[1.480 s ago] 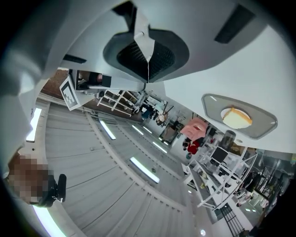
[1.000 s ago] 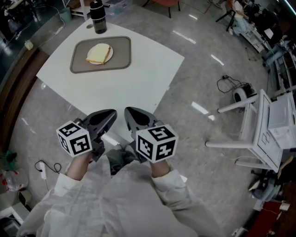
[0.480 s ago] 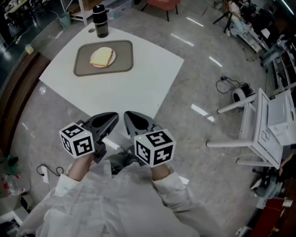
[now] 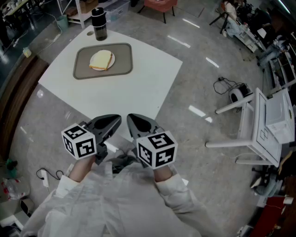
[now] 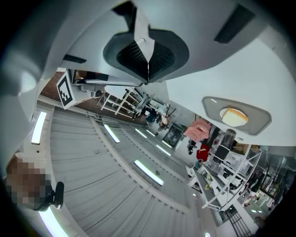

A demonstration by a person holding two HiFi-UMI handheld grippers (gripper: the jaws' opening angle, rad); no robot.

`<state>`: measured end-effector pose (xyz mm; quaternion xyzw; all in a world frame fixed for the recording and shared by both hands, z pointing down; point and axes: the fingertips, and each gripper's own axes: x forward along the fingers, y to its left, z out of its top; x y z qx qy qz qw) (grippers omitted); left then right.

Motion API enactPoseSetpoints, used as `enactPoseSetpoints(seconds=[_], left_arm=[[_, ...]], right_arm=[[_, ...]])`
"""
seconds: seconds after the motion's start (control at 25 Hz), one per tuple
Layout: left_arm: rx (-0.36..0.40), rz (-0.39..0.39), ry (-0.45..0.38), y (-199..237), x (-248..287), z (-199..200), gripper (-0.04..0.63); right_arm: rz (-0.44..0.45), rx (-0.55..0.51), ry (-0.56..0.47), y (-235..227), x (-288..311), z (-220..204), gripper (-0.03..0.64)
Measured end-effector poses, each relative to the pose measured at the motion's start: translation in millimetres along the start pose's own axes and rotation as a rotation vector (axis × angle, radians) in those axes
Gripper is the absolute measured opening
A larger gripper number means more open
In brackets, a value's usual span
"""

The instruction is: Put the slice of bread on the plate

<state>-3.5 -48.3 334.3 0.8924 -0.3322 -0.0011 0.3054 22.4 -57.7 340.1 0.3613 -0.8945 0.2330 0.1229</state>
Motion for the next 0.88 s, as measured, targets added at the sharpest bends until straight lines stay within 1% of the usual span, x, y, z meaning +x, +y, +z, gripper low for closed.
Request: enactPoseSetpoints(seconds=[0.2, 0.48, 0.88], left_arm=[[-0.003, 0.007, -0.006, 4, -4, 1, 0.012], [-0.001, 0.000, 0.005, 1, -5, -1, 0.012], [-0.004, 0.006, 0.018, 4, -16, -7, 0.012]], right_arm=[[-0.016, 0.005, 0.002, -3, 0, -4, 0.014], [-0.043, 0.004, -0.031, -9, -4, 4, 0.014], [-0.018, 0.008, -0.004, 2, 5, -7, 0.014]])
